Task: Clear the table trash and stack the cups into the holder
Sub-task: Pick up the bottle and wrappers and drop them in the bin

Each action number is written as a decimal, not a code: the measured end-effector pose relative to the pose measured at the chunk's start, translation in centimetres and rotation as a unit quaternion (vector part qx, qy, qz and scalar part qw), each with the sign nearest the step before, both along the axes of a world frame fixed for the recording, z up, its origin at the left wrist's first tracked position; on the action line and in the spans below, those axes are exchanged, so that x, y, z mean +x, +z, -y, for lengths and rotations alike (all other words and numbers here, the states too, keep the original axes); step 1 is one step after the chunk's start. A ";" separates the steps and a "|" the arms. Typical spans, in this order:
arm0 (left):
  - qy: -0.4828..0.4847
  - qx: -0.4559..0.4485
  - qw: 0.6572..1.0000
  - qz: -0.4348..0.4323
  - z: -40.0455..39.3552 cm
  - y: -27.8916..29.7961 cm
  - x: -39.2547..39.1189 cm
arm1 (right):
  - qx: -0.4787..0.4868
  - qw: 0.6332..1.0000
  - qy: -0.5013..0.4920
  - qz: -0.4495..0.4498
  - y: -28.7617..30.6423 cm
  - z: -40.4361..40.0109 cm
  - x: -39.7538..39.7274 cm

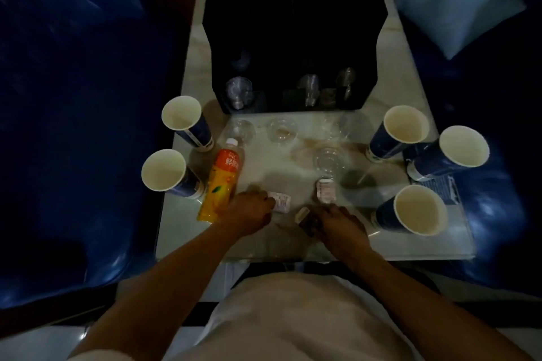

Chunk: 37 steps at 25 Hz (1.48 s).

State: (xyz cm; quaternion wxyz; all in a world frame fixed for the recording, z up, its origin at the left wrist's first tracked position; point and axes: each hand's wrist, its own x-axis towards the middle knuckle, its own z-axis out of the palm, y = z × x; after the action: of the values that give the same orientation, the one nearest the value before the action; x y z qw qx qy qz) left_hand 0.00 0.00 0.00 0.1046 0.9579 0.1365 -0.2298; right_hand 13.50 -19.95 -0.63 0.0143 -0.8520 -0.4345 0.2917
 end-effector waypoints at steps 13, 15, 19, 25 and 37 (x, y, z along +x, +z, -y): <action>0.026 0.012 0.998 0.054 0.2 -2.9 3.1 | -0.012 1.000 -0.027 -0.008 -1.9 -2.4 -0.7; 0.032 0.005 0.998 0.056 0.0 -3.1 3.0 | 0.011 0.996 -0.069 -0.054 -1.8 -2.7 -0.5; 0.078 -0.050 0.994 0.062 -0.2 -3.0 2.8 | 0.085 0.977 -0.153 -0.121 -2.0 -2.3 0.1; 0.184 -0.158 0.967 0.075 0.3 -2.8 2.4 | 0.112 0.933 -0.284 -0.191 -1.8 -2.2 0.0; 0.481 -0.197 0.844 0.134 -0.4 -0.4 0.0 | 0.188 0.935 -0.267 -0.136 -1.6 -3.0 2.3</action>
State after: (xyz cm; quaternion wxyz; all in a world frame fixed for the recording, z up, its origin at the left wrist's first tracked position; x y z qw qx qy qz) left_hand -0.03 0.39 -0.38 0.4059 0.7529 0.5163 -0.0423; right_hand 15.83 -16.96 -2.26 0.3104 -0.8703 -0.2322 0.3038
